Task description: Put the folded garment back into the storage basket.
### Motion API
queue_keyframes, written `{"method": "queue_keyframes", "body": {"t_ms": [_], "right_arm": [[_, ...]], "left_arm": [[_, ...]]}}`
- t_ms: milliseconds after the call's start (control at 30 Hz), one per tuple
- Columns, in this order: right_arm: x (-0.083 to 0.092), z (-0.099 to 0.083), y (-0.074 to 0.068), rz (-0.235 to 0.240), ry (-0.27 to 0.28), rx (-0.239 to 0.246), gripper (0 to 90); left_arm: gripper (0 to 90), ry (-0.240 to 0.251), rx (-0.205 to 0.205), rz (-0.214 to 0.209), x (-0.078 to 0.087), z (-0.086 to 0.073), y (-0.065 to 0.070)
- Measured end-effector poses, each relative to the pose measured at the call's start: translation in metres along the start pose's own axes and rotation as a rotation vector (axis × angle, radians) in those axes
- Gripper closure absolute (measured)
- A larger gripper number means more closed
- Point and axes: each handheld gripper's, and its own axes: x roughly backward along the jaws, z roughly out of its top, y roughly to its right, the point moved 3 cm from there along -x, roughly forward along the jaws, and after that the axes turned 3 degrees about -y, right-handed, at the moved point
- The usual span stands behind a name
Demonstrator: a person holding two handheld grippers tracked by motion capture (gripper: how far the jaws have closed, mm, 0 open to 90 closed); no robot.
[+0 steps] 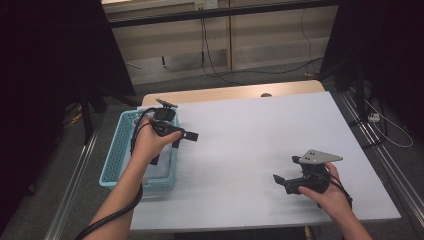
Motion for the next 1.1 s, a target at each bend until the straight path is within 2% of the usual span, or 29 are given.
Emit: {"method": "queue_keyframes", "body": {"t_ms": [367, 767, 900, 1000, 1033, 1100], "right_arm": [[-0.003, 0.001, -0.003, 0.007, -0.001, 0.012, 4.0], [0.001, -0.001, -0.002, 0.004, -0.001, 0.006, 4.0], [0.001, 0.002, -0.003, 0.007, 0.004, 0.009, 4.0], [0.003, 0.003, -0.005, 0.010, 0.005, 0.012, 4.1], [0.003, 0.004, -0.006, 0.015, 0.003, 0.011, 4.1], [0.002, 0.003, -0.007, 0.020, -0.006, 0.013, 4.1]], "left_arm": [[21.2, -0.003, -0.023, -0.031, -0.010, -0.003, 0.011], [20.5, 0.018, -0.054, -0.064, -0.021, -0.008, 0.027], [20.2, 0.025, -0.070, -0.082, -0.025, -0.011, 0.034], [17.9, 0.027, -0.112, -0.102, -0.027, -0.014, 0.039], [17.9, 0.037, -0.102, -0.110, -0.028, -0.016, 0.041], [17.9, 0.039, -0.118, -0.113, -0.029, -0.018, 0.043]]}}
